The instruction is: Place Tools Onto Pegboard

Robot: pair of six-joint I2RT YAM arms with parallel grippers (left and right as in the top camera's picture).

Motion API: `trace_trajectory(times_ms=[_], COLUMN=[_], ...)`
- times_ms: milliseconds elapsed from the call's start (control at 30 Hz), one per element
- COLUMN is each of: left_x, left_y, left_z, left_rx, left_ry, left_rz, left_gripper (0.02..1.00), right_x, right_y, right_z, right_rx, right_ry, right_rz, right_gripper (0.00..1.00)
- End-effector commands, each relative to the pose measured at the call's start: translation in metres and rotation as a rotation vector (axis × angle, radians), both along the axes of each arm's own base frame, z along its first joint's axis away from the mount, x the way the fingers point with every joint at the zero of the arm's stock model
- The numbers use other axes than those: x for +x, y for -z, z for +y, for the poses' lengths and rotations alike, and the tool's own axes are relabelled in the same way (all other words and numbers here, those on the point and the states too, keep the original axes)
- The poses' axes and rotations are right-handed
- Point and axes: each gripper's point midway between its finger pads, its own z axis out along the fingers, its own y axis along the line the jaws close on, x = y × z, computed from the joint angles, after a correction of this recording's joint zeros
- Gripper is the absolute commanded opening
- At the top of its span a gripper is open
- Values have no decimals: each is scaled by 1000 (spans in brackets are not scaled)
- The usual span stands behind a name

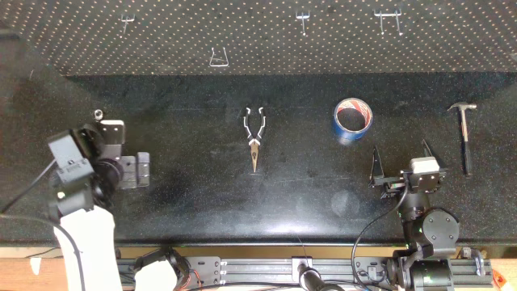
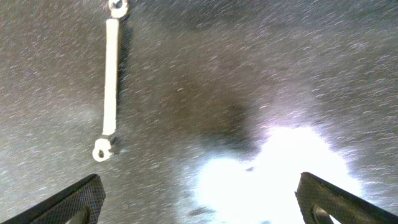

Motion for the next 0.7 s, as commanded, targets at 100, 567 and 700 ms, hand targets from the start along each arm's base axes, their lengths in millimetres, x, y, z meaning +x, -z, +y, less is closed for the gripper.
trace_trajectory(times_ms=[100,567,700], left_x=[-1,43,57], left_y=[19,35,47], left_z=[29,108,119], left_rx=[30,-106,-138], left_ry=[107,2,-13], left_rz=[164,232,245], left_gripper=[993,993,993], right_x=[0,0,0], right_y=[1,1,1], right_z=[-3,-3,-3], right_rx=[-13,-13,-13], right_ry=[14,14,14], right_rz=[-1,-1,-1], right_gripper=[976,976,976])
